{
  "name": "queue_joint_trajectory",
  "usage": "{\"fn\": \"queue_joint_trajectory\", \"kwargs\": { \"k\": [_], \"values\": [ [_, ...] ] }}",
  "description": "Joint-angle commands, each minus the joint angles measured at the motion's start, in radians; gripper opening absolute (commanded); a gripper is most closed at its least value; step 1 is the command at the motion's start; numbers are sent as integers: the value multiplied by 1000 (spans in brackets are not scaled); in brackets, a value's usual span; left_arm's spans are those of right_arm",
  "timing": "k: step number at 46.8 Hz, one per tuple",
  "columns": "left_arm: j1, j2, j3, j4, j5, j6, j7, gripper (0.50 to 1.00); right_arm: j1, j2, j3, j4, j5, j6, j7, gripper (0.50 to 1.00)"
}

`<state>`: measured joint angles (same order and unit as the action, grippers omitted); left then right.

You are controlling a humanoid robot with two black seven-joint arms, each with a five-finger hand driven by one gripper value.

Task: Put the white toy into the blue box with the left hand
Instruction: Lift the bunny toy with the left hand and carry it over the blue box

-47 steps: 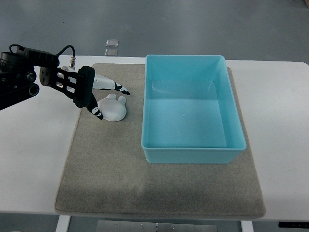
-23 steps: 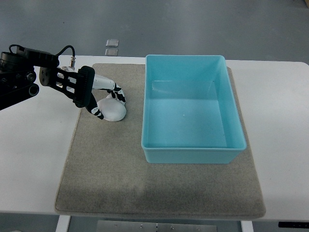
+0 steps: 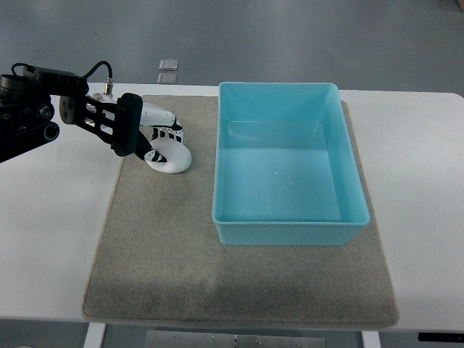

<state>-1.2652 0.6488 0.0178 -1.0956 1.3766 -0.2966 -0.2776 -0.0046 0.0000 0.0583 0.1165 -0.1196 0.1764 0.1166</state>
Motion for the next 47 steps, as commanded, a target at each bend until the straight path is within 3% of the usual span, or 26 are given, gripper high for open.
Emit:
{"fn": "queue_joint_trajectory", "kwargs": {
  "k": [1, 32, 47],
  "values": [
    [-2, 0, -1, 0, -1, 1, 0, 500, 0, 0, 0, 0, 0, 0, 0, 936],
    [-75, 8, -72, -1, -2, 39, 0, 510, 0, 0, 0, 0, 0, 0, 0, 936],
    [-95, -6, -84, -6, -13, 123, 0, 510, 0, 0, 0, 0, 0, 0, 0, 936]
  ]
}}
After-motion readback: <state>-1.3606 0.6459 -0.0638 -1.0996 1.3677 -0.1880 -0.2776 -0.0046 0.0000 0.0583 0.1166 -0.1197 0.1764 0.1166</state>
